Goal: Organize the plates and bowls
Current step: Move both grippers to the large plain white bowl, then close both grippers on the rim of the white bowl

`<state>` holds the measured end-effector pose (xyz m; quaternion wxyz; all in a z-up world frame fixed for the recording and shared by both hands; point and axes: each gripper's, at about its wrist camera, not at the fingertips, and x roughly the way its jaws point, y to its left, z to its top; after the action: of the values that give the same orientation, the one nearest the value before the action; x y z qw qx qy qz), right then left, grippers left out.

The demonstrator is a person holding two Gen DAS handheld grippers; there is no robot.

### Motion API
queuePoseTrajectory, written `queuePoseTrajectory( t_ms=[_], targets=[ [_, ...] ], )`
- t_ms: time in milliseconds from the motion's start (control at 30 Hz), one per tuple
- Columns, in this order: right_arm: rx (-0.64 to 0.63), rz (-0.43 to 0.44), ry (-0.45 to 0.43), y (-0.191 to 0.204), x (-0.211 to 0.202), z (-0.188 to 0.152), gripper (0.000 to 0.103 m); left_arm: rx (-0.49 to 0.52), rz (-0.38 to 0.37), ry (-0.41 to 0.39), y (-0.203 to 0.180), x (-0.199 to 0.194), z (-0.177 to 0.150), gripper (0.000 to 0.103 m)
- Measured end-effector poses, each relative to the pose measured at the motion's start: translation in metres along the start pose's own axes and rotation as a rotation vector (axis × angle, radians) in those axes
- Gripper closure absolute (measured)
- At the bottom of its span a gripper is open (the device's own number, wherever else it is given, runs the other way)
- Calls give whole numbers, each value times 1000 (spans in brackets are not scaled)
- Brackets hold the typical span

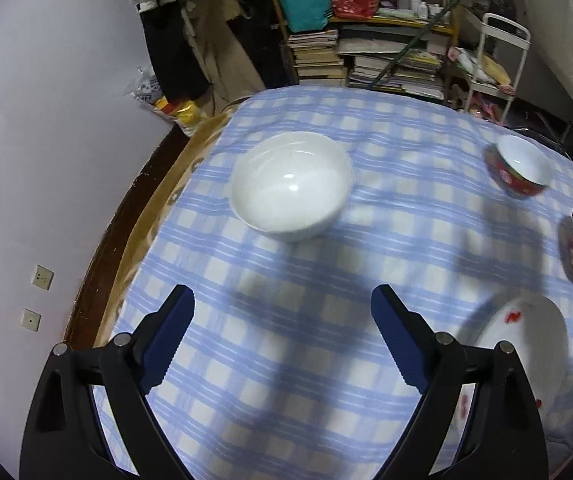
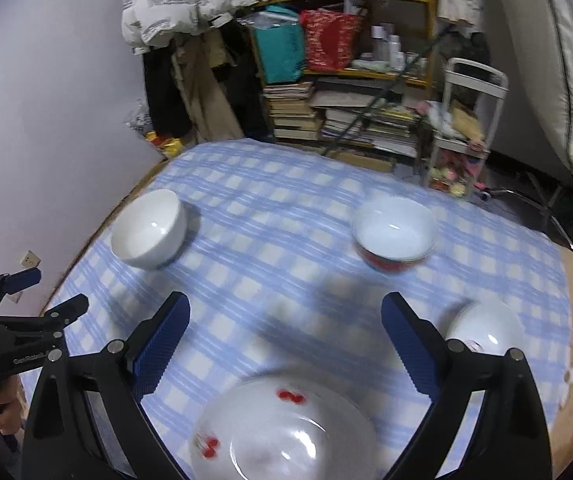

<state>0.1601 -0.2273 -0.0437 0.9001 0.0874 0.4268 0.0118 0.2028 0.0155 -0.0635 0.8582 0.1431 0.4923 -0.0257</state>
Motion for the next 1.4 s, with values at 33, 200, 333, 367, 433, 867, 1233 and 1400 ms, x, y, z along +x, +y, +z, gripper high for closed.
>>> queuePoseTrajectory(
  t_ms=[33,200,333,367,433,867,1233,1400],
  targets=[
    [0,7,4,3,5,4,2,-14,3,9,8,7,4,14],
    [-28,58,33,34,46,30,3,-71,-2,25,38,36,20,14],
    [-39,87,42,55,72,46,3,-153,-32,35,66,57,32,14],
    [-39,93,46,59,79,50,3,-179,-53,45,74,66,36,14],
    [-44,96,51,65,88,56,3,-201,-70,49,82,77,42,14],
    [-105,86,150,99,171,74,8,-203,-76,139,94,150,59,14],
    [-69,152,281,119,218,73,54,-185,-78,155,91,175,57,31],
    [17,220,358,113,236,69,76,-267,-225,201,91,184,60,74]
  ],
)
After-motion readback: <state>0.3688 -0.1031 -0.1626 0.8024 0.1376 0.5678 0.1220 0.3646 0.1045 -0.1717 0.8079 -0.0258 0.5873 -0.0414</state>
